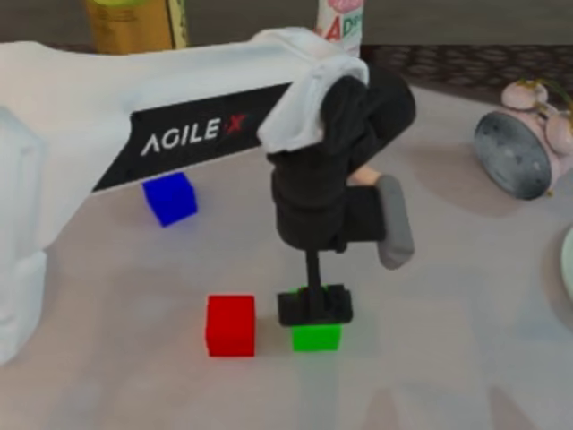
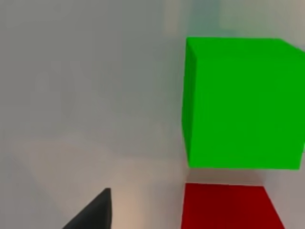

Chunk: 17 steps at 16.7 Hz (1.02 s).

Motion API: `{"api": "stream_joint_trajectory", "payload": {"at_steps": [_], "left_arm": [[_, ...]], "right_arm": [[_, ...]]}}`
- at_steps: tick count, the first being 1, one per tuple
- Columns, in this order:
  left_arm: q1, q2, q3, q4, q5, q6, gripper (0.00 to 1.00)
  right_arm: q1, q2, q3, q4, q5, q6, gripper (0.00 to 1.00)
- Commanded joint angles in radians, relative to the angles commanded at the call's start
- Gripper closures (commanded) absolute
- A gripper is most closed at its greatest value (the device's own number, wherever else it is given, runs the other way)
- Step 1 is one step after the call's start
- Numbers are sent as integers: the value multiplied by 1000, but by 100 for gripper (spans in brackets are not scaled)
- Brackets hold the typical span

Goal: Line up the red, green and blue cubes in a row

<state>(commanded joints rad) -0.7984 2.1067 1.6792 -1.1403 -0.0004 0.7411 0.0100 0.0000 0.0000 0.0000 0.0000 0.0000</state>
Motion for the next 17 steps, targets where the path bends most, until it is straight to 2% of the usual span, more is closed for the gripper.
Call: {"api": "stream_joint_trajectory", "payload": {"at_steps": [3, 10, 13, 17], "left_arm": [[98, 61, 90, -32, 1, 4, 0], [466, 253, 380, -135, 5, 18, 0], [520, 286, 434, -151, 6, 20, 0], [518, 282, 428, -146, 5, 19, 0]], "right_arm": [[0, 0, 0, 0, 0, 0, 0], [0, 0, 0, 0, 0, 0, 0], [0, 0, 0, 0, 0, 0, 0], [0, 0, 0, 0, 0, 0, 0]]}}
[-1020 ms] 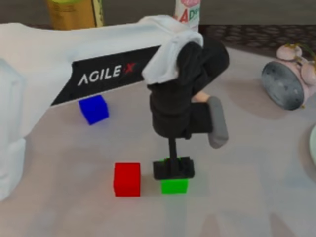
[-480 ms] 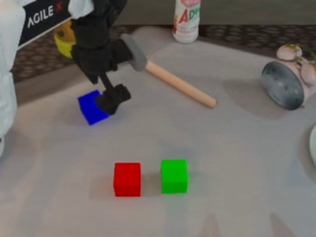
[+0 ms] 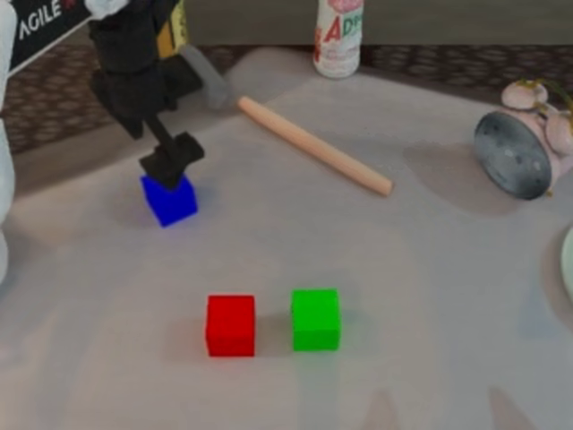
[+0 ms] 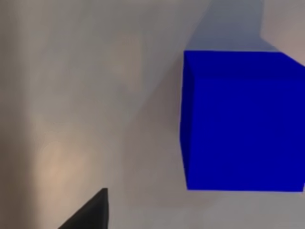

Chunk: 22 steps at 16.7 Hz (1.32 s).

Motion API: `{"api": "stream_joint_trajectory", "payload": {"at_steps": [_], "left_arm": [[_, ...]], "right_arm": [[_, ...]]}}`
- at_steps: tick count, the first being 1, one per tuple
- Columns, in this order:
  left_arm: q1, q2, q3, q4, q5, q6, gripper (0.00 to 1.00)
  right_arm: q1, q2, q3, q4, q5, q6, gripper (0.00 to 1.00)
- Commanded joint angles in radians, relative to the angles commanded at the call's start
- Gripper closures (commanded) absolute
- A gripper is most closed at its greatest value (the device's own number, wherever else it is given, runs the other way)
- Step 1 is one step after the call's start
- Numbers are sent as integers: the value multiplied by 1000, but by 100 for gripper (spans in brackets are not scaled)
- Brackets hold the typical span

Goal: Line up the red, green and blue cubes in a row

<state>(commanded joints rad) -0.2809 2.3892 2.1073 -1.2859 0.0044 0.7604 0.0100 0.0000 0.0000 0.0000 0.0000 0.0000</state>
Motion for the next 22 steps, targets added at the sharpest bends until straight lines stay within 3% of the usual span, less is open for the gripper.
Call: {"api": "stream_joint_trajectory", "payload": {"at_steps": [8, 13, 22], "left_arm": [[3, 75, -190, 268, 2, 2, 0], [4, 85, -209, 291, 2, 2, 0], [4, 85, -209, 291, 2, 2, 68]], "right_arm": [[0, 0, 0, 0, 0, 0, 0], [0, 0, 0, 0, 0, 0, 0], [0, 0, 0, 0, 0, 0, 0]]}}
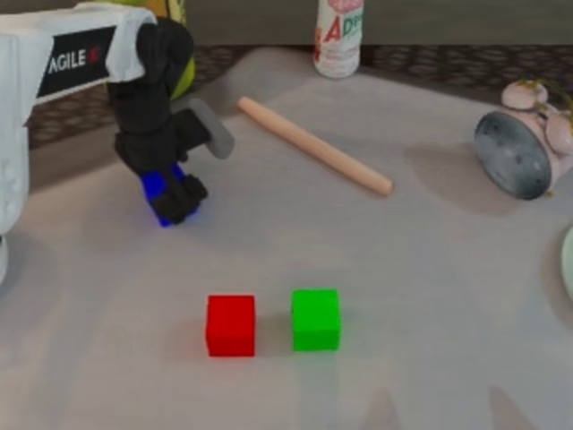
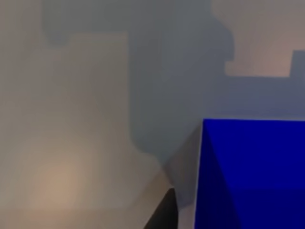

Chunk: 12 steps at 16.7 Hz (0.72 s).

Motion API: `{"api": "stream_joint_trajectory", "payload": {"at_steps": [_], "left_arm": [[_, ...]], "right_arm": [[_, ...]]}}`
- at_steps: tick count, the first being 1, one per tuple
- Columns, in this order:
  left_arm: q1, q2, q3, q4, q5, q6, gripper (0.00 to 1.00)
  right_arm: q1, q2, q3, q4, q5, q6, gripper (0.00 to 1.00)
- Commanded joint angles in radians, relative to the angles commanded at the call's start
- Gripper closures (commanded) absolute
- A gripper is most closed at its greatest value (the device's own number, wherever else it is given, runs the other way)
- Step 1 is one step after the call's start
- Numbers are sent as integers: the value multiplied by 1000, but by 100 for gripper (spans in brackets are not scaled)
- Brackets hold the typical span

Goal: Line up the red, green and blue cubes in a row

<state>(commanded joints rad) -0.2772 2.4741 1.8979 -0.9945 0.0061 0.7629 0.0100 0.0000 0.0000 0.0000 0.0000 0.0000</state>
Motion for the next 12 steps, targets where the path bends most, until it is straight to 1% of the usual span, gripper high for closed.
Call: {"api": "stream_joint_trajectory", "payload": {"at_steps": [4, 5, 12], "left_arm": [[0, 0, 0, 0, 0, 0, 98], [0, 0, 0, 0, 0, 0, 100], [0, 0, 0, 0, 0, 0, 100]], "right_arm": [[0, 0, 0, 0, 0, 0, 0], [0, 0, 0, 0, 0, 0, 0], [0, 0, 0, 0, 0, 0, 0]]}}
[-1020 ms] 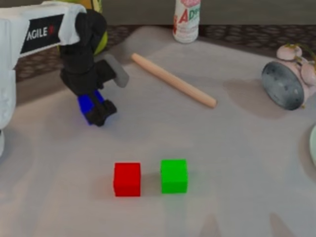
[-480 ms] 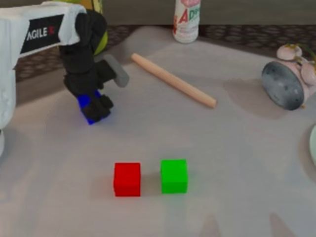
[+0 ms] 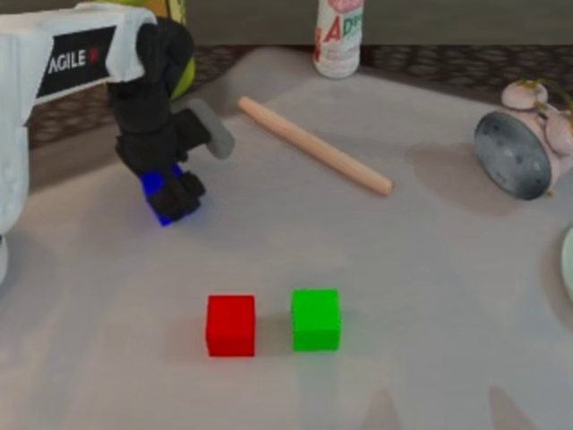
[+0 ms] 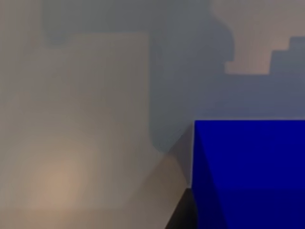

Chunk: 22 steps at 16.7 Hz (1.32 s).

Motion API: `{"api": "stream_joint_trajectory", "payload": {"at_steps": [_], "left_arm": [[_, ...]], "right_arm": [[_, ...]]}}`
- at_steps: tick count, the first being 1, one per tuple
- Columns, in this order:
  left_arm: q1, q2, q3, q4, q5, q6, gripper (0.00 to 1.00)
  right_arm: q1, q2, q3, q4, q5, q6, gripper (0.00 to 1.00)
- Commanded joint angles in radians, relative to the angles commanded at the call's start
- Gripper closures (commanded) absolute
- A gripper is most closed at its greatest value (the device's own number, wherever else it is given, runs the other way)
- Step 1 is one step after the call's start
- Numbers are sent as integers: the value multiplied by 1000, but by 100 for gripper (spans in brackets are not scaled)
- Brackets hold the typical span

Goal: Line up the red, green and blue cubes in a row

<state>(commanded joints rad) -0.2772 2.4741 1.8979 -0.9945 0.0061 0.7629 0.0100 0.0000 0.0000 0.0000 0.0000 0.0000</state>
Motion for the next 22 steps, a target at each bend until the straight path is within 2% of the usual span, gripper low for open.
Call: {"api": "stream_joint_trajectory", "payload": {"at_steps": [4, 10, 16, 19, 22], "left_arm": [[-4, -36, 32, -52, 12, -3, 100], [14, -85, 157, -233, 11, -9, 100], [8, -87, 166, -243, 11, -8, 100], [-62, -84, 178, -252, 11, -15, 100], [-220, -87, 190, -268, 12, -37, 100]], "right_arm": [[0, 0, 0, 0, 0, 0, 0], [0, 0, 0, 0, 0, 0, 0], [0, 0, 0, 0, 0, 0, 0], [0, 0, 0, 0, 0, 0, 0], [0, 0, 0, 0, 0, 0, 0]]}}
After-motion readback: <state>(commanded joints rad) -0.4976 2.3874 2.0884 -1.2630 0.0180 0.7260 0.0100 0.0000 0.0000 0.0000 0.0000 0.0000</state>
